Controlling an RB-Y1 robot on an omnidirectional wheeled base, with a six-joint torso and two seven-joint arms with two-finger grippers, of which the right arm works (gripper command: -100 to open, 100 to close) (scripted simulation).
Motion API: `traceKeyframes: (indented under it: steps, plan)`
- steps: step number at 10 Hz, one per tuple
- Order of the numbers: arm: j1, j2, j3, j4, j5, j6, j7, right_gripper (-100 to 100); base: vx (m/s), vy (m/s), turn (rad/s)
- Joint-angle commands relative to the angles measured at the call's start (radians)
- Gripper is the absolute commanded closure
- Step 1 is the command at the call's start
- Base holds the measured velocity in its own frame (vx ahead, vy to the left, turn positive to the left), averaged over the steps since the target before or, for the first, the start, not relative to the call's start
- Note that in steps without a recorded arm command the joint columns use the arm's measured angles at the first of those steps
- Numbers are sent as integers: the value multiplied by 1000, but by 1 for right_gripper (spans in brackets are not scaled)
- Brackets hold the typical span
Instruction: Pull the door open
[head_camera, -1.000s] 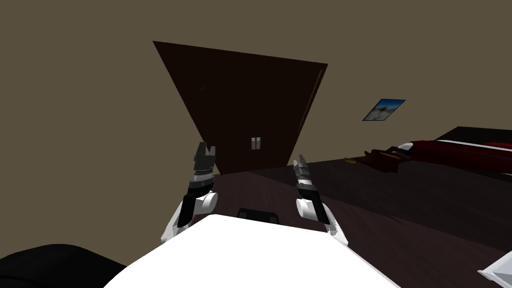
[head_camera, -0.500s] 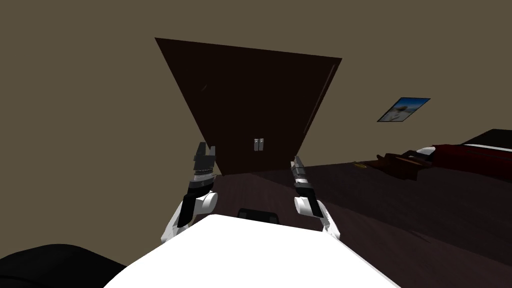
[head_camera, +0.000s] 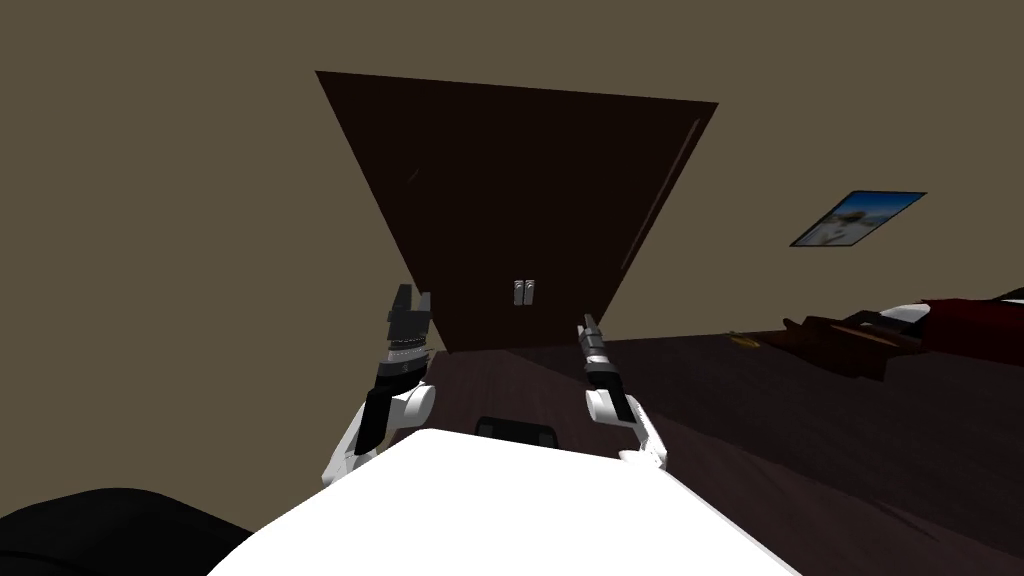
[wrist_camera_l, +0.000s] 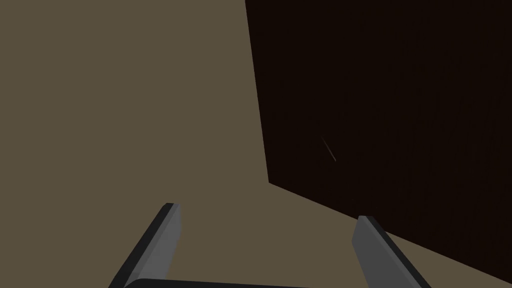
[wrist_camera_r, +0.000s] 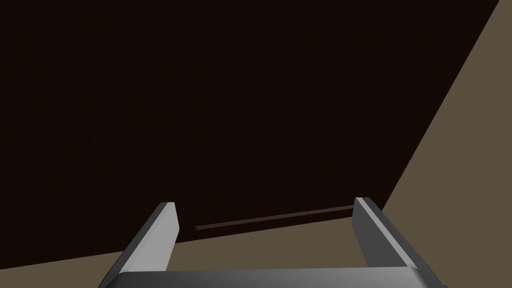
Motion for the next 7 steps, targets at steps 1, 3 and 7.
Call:
traceKeyframes:
  steps: [1,3,7]
  plan:
    - [-18,-2,-5,40,10,3,-20,-100,118,59,83]
    - [-42,-3,-10,87,23,7,-41,-100,102,39,66]
    - [-89,-6,-20,179,48,16,-82,-100,106,22,78]
